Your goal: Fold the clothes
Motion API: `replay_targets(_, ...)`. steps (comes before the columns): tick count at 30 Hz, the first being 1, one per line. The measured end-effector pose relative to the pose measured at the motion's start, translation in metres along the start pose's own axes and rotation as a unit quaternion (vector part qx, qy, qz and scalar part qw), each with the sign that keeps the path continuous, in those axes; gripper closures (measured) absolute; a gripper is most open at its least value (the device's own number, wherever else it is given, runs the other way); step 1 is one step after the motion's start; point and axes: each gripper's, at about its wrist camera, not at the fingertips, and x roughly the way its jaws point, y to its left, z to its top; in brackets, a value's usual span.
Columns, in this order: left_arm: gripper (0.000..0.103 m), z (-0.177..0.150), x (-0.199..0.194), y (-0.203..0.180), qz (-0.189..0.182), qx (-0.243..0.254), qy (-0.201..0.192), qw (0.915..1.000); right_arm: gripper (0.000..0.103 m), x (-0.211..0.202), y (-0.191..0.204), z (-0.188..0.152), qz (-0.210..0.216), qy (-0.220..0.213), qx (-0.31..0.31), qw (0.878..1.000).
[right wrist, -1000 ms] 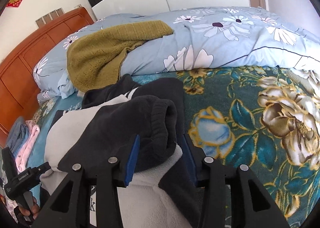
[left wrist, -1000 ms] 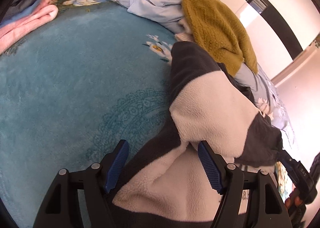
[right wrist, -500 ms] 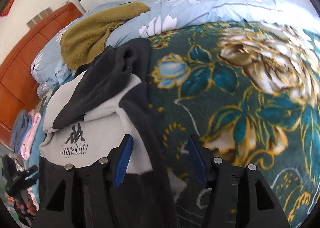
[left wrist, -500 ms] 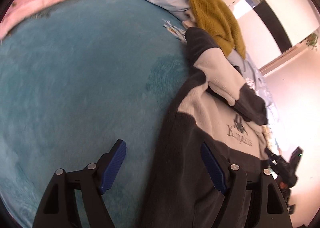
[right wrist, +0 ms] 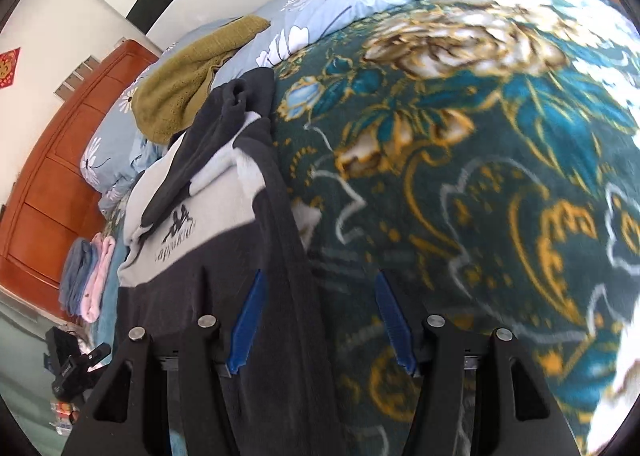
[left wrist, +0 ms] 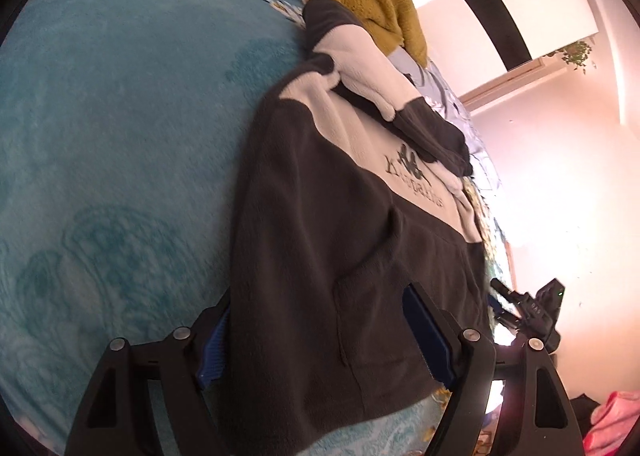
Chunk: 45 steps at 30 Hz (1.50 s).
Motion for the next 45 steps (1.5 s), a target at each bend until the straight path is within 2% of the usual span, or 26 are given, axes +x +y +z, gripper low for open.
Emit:
replay_targets(6,0.023,-0.018,-0.011,0.011,-0.048,-0.026,-0.011,0.9984,0.045,-0.015,-0.011,-0.035,0.054,0.026,0.011,0.998)
replay_targets(14,0.023,-0.027,-0.011,0.01,-0.07,-0.029,-0.001,0.9971,0.045,-0.014,-0.014,-0.05,0.114,0.046,0.02,0.992)
replay_targets(15,0.023,-0.029,-0.011,0.01,-0.072,-0.029,0.002,0.997,0.047,-0.013,-0.014,-0.052,0.122,0.048,0.021,0.991)
replay_targets(17,0.026,-0.032,-0.013,0.011,-0.073,-0.031,0.005,0.9968,0.06,-0.012,-0.015,-0.054,0.136,0.052,0.024,0.989)
replay_targets(18,0.027,-0.034,-0.015,0.012,-0.074,-0.033,0.004,0.9967,0.062,-0.012,-0.015,-0.055,0.144,0.054,0.025,0.988)
replay_targets(19,0.03,-0.035,-0.017,0.015,-0.075,-0.037,0.003,0.9965,0.065,-0.013,-0.018,-0.056,0.13,0.054,0.028,0.99)
replay_targets(20,0.032,-0.036,-0.018,0.018,-0.077,-0.042,0.001,0.9961,0.073,-0.013,-0.023,-0.056,0.124,0.052,0.035,0.99)
replay_targets(23,0.033,-0.036,-0.016,0.024,-0.088,-0.062,-0.001,0.9942,0.073,-0.011,-0.029,-0.055,0.137,0.042,0.052,0.988)
replay_targets(27,0.033,-0.031,-0.01,0.018,-0.076,-0.056,0.003,0.9955,0.072,0.005,-0.026,-0.052,0.165,0.046,0.06,0.983)
replay_targets(30,0.034,-0.032,-0.012,0.02,-0.076,-0.058,-0.001,0.9954,0.072,0.006,-0.023,-0.052,0.177,0.064,0.048,0.981)
replay_targets(35,0.073,-0.037,-0.014,0.03,-0.058,-0.071,-0.002,0.9958,0.078,0.0,-0.027,-0.058,0.179,0.073,0.053,0.98)
replay_targets(38,0.079,-0.038,-0.017,0.036,-0.063,-0.085,-0.003,0.9944,0.082,-0.001,-0.025,-0.054,0.19,0.072,0.06,0.977)
replay_targets(39,0.079,-0.036,-0.02,0.034,-0.073,-0.083,-0.008,0.9938,0.082,-0.002,-0.024,-0.051,0.208,0.067,0.06,0.974)
replay_targets(43,0.08,-0.021,-0.037,0.024,-0.138,-0.083,-0.033,0.9863,0.083,-0.012,-0.017,-0.03,0.278,0.038,0.068,0.958)
replay_targets(45,0.08,-0.006,-0.046,0.015,-0.159,-0.079,-0.048,0.983,0.083,-0.017,-0.014,-0.018,0.311,0.021,0.073,0.947)
